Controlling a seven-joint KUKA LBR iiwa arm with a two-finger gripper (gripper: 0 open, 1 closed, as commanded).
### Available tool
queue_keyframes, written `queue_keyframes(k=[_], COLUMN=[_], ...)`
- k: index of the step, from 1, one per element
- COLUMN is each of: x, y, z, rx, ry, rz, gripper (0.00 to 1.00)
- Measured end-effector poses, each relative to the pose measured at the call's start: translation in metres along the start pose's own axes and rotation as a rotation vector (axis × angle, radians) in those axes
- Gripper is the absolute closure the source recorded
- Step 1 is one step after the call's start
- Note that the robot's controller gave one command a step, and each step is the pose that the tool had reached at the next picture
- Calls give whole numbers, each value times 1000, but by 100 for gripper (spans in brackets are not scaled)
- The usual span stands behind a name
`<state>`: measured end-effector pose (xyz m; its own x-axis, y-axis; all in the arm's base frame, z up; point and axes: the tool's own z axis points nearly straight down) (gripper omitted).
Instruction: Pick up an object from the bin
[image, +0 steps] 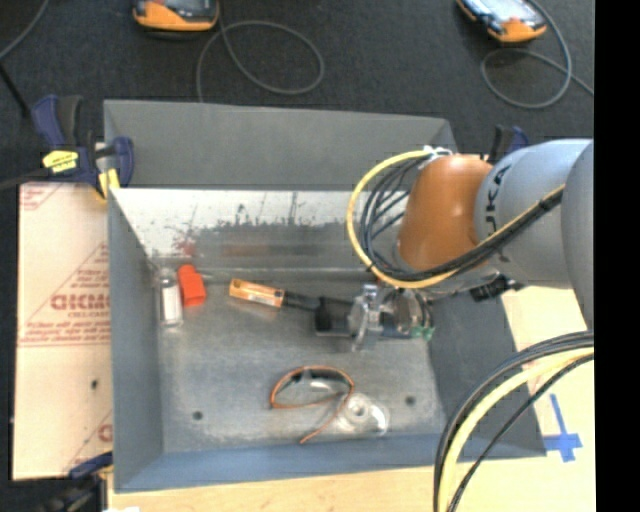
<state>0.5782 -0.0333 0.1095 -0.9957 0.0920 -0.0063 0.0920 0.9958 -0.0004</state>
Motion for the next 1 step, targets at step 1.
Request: queue_keyframes(k=[1], x=[-6], y=[5], z=[-20], rx=[1], ry=[-3], rz=[-15], gripper=[100])
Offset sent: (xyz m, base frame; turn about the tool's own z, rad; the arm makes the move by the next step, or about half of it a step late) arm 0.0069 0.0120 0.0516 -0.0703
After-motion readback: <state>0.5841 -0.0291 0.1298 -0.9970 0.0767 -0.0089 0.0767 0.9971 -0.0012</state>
